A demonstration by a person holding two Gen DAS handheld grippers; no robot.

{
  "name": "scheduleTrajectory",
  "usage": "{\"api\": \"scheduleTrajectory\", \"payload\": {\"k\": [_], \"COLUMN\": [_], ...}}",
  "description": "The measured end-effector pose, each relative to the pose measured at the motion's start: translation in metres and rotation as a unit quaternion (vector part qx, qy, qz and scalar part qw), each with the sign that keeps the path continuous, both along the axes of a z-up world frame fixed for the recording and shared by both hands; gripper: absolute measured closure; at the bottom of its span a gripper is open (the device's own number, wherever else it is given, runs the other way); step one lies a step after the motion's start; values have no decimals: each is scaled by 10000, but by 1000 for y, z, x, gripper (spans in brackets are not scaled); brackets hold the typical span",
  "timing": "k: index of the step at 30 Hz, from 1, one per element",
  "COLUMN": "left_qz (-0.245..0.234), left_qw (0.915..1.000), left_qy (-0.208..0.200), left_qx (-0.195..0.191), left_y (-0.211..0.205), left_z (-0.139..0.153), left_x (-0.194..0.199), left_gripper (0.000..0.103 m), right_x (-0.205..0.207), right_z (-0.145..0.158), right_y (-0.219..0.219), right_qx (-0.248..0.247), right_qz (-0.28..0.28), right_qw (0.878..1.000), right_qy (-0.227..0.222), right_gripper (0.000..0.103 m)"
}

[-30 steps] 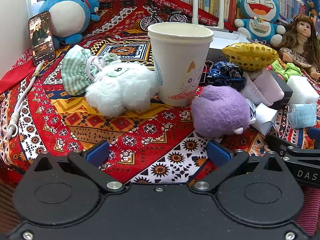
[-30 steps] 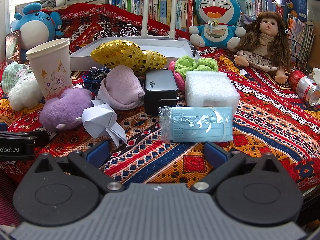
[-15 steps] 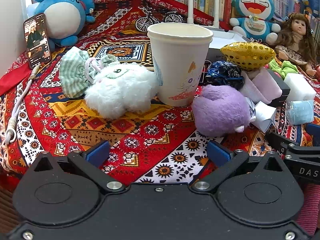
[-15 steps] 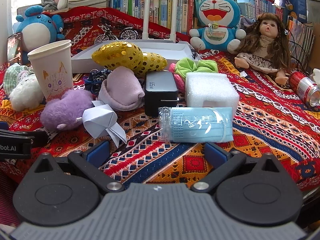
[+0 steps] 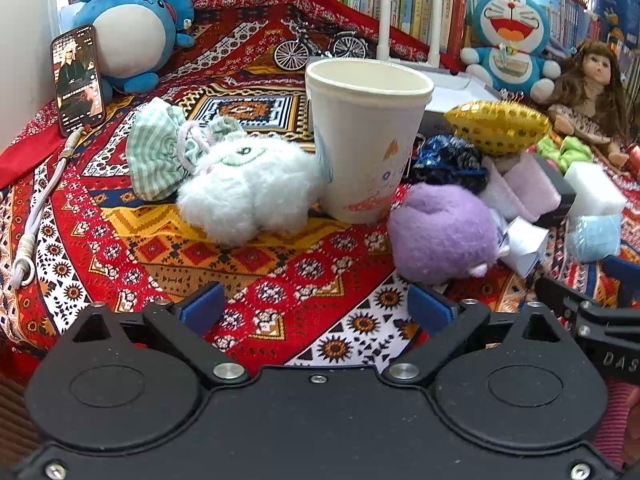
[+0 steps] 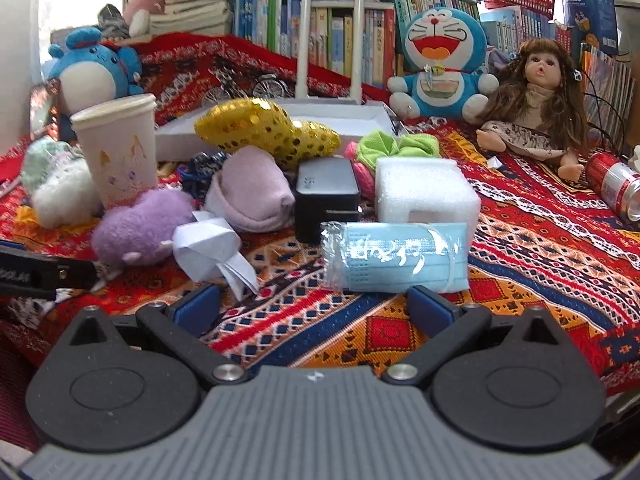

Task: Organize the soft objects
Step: 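Grasp the purple plush ball with the left tool while the right tool grasps the white paper figure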

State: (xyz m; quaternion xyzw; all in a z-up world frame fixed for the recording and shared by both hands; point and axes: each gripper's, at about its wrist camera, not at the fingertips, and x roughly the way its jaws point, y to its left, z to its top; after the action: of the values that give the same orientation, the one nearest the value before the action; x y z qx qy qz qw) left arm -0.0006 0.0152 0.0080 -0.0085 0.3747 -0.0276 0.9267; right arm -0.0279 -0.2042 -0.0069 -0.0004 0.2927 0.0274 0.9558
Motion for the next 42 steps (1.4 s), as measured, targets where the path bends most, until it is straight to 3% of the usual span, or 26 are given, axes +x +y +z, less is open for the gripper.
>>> {"api": "scheduleTrajectory", "payload": {"k": [4,10,20,24,28,35,36,38,40,42], "left_qz": [-116,-88,6,-75,-185,-418,-466,-575,-661,-731], "left_qw": [9998,9999,9998,9991,9984,9974,9970,9951,9929,9918], "left_qy": [-116,-117,-173,-208,-314,-339,-320,-255,-182,-173], "left_qx": [-73,-67,-97,-351,-421,-480,-536,-759,-976,-1038], "left_y": [-2,-1,4,7,5,-8,-9,-12,-14,-18], "left_z": [6,7,10,12,15,16,16,16,15,15], "left_x": [-1,0,1,1,0,3,4,8,12,16], "left_gripper": [7,11,15,16,17,20,22,24,24,24], "right_x": [-5,-6,8,9,9,3,3,0,-2,-4], "right_z": [7,18,21,21,26,34,35,34,34,35], "right_y": [5,23,45,46,38,24,24,21,18,15], "right_qx": [106,-153,-350,-225,-85,-45,-112,-192,-186,-193], "right_qz": [298,859,1429,1347,1205,1025,1037,1149,1253,1303], "right_qw": [9993,9949,9875,9894,9916,9932,9930,9915,9902,9895], "right_qy": [-216,-511,-571,-491,-466,-553,-560,-581,-594,-588], "right_gripper": [6,16,38,64,80,80,74,72,57,52]}}
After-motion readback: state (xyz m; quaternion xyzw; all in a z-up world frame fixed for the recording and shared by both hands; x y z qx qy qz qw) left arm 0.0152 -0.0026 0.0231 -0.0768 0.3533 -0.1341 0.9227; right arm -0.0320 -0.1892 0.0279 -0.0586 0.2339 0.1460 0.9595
